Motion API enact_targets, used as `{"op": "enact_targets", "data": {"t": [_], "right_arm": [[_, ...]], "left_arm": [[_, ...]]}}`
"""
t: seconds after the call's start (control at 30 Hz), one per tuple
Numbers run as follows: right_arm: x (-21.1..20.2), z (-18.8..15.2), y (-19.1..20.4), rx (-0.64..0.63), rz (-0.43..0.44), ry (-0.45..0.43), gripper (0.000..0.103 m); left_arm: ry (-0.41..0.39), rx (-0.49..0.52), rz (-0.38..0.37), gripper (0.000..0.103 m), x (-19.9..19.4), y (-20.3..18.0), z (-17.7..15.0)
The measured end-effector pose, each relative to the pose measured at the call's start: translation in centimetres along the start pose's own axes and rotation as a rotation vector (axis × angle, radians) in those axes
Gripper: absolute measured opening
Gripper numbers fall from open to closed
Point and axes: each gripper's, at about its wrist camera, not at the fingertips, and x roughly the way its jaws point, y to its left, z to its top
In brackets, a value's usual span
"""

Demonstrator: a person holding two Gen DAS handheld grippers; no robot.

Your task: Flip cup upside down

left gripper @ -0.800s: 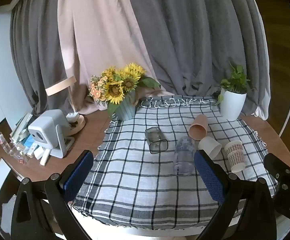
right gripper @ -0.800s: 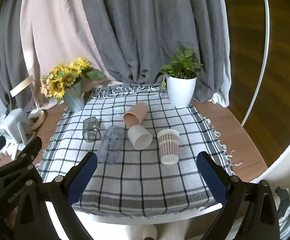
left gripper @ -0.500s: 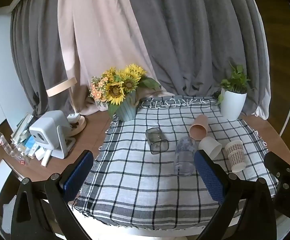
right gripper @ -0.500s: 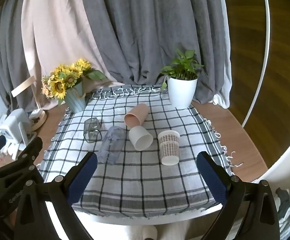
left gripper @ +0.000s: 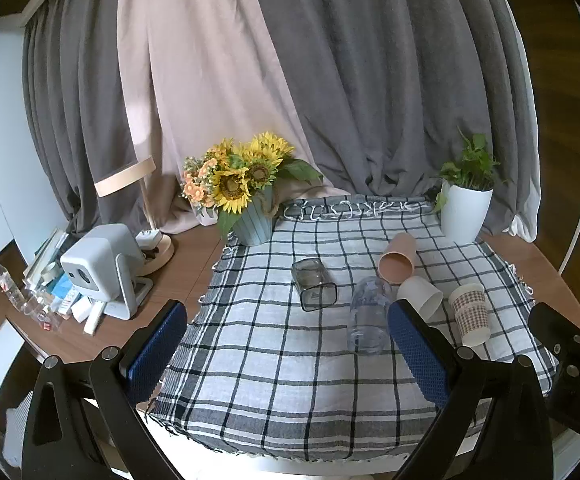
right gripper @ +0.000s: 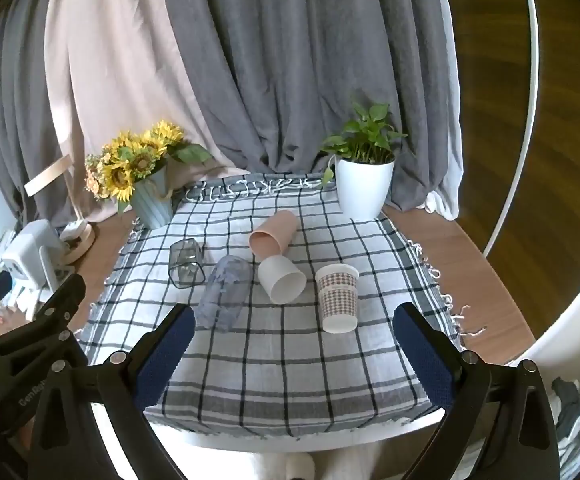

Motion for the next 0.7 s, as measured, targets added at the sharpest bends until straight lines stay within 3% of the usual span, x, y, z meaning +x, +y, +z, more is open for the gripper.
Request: {"op": "enact_targets", "data": {"t": [0.7], "right_arm": [[-0.03,-0.06,-0.05,0.004,0.001,-0.002,0.1]], "left_arm": [[-0.011,-0.011,0.009,0.102,-0.07,-0.19,0.12]]}}
